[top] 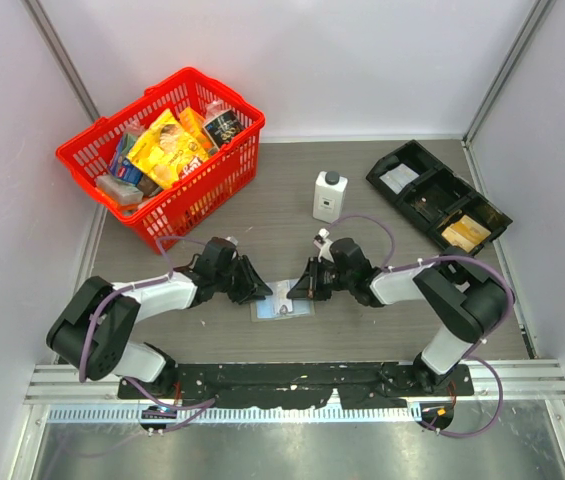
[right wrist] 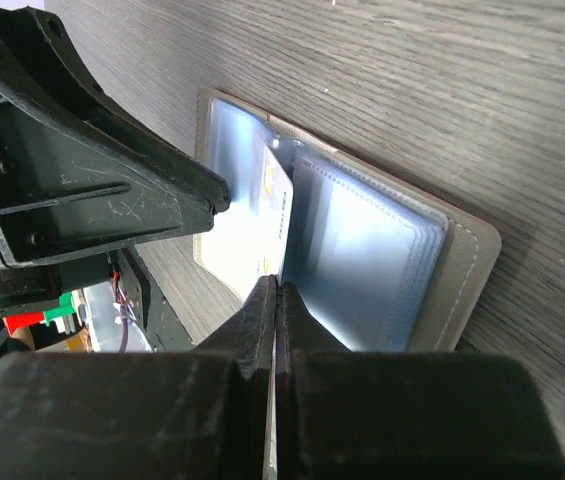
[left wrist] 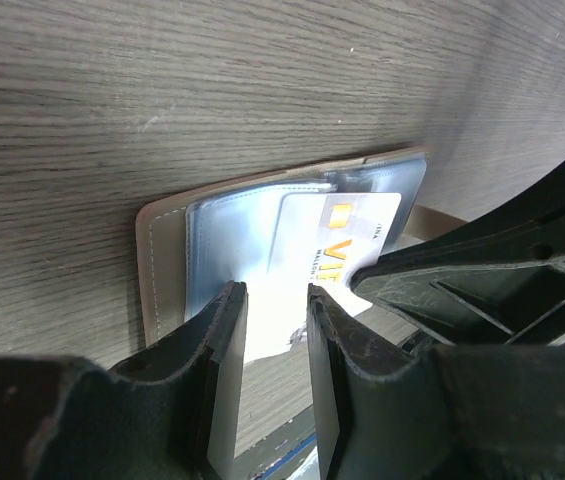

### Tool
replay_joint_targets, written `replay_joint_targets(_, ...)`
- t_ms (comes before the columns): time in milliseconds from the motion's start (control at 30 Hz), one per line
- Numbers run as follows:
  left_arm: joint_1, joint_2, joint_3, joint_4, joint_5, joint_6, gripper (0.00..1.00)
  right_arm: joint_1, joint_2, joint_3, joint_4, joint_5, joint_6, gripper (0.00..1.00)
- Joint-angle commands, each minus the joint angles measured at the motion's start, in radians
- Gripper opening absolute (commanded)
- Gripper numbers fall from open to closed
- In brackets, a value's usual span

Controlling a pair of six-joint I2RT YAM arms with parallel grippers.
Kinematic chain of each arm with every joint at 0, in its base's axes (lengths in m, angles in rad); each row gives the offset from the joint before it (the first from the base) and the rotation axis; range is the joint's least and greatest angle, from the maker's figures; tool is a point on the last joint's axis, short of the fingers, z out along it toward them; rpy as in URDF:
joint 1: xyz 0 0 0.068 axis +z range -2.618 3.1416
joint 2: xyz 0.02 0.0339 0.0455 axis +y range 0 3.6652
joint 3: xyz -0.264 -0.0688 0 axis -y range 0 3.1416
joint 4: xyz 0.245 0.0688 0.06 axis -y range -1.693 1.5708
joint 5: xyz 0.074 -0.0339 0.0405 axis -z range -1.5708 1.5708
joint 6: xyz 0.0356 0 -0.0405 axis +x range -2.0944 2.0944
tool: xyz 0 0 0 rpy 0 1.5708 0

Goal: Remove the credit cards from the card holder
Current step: Remove the credit card from the card holder.

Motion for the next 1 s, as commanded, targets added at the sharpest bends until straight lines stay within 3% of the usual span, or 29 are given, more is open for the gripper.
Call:
replay_joint_targets(0,0.013,0.008,-0.012,-0.029,-0.033,0.007,0.34,-0.025,-0.058,-0.013,-0.058,0.026,-0.052,0.01)
replay_joint_targets(233,0.013,-0.026,0.022,-0.082,-0.04,0.051,0.4,-0.067,-0.17,0.026,-0.283,0.06,-0.18,0.01)
replay_joint_targets(400,0.013,-0.078,0.1,-0.151,-0.051,0.153,0.57,-0.076,-0.258,0.111,-0.512,0.091,-0.301,0.01)
replay_joint_targets(567,0.013,-0.173,0.218,-0.217,-0.07,0.362,0.76,-0.076,-0.348,0.218,-0.676,0.097,-0.411,0.01)
replay_joint_targets(733,0.014,-0.219,0.338,-0.244,0.079,0.606,0.94,-0.076,-0.414,0.324,-0.843,0.063,-0.536,0.01)
replay_joint_targets(967,0.016,-0.228,0.451,-0.3,0.32,0.881,0.96,-0.078,-0.482,0.483,-1.007,-0.076,-0.677,0.01)
